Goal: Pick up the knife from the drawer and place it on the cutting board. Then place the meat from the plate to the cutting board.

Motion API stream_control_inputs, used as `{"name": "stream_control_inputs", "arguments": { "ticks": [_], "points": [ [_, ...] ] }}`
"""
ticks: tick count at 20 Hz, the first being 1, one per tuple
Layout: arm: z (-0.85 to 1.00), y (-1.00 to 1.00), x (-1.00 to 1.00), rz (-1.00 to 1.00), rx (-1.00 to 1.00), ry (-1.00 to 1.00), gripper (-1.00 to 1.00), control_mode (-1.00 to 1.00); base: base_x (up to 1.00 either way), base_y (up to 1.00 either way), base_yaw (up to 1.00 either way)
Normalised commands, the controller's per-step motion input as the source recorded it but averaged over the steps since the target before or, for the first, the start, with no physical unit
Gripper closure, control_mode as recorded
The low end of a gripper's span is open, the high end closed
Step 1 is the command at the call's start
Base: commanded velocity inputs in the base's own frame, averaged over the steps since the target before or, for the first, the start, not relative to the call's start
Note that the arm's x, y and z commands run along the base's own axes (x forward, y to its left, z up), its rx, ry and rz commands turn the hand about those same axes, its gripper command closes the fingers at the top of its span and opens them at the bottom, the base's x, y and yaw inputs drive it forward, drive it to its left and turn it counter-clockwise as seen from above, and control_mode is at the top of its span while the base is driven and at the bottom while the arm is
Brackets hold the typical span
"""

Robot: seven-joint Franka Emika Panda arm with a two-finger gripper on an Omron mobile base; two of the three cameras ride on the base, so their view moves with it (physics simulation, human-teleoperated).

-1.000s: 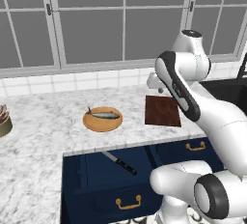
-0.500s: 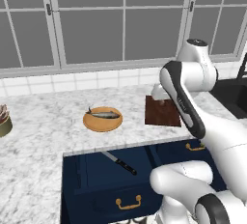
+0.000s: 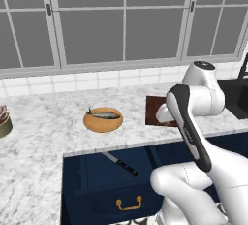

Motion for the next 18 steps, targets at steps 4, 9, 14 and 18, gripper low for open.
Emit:
{"name": "stream_control_inputs", "arguments": {
  "ticks": [4,9,14,18],
  "points": [
    [-0.30,0.00,-0.23,0.11,0.00,0.05,-1.00,-1.00,0.00,0.00,0.00],
    [-0.26,0.00,-0.06,0.11,0.00,0.02,-1.00,-1.00,0.00,0.00,0.00],
    [-0.33,0.01,0.00,0.10,0.00,0.00,-1.00,-1.00,0.00,0.00,0.00],
    [-0.30,0.00,0.00,0.10,0.00,0.03,-1.00,-1.00,0.00,0.00,0.00]
  ]
}}
